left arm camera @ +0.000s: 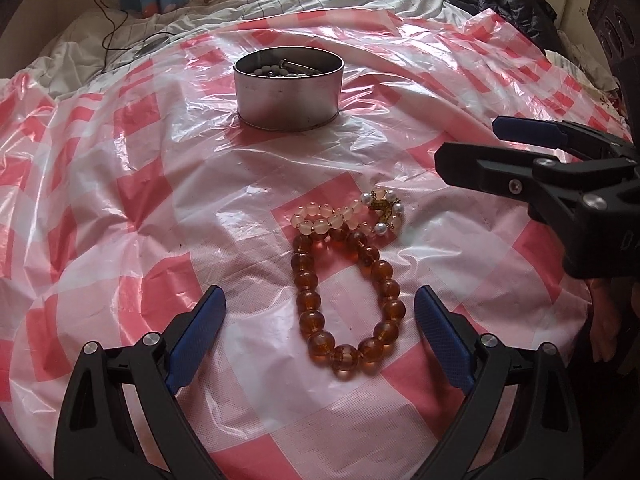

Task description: Organize jewelry

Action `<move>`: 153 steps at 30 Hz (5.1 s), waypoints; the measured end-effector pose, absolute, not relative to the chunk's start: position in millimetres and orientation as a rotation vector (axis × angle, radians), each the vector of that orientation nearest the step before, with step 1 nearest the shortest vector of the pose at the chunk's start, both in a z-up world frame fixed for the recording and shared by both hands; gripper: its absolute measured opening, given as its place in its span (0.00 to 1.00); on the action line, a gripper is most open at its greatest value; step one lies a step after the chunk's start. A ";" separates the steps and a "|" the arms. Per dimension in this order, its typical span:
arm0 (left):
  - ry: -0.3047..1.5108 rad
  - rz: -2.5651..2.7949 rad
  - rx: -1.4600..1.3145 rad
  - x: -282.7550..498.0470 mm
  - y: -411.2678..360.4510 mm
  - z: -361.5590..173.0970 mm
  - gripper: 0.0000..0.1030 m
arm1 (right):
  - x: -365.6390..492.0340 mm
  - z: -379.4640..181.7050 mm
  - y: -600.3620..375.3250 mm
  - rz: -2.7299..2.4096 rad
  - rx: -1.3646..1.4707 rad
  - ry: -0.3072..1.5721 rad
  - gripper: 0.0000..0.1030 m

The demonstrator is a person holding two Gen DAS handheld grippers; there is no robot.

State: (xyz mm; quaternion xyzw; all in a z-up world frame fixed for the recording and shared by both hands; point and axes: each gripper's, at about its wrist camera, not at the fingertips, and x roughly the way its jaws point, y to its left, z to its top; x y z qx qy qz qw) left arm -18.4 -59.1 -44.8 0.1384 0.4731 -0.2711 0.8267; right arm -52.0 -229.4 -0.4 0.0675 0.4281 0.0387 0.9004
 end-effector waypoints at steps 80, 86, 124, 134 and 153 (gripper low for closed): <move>0.719 -0.872 -0.251 93.0 -41.9 50.8 0.10 | 13.9 41.4 -301.1 0.471 0.761 0.618 0.08; 0.894 -0.668 -0.181 153.8 -69.0 5.4 0.23 | 73.5 31.0 -288.5 0.370 0.633 0.692 0.09; 0.716 -0.283 0.104 2.4 -22.0 27.2 0.93 | -70.9 27.9 -247.0 -0.054 0.230 0.723 0.92; 0.725 -0.319 0.126 4.6 -37.7 26.2 0.93 | -66.4 27.1 -243.3 -0.055 0.204 0.731 0.93; 0.791 -0.266 0.064 17.4 -25.3 16.5 0.93 | -63.3 19.7 -247.9 -0.106 0.200 0.745 0.93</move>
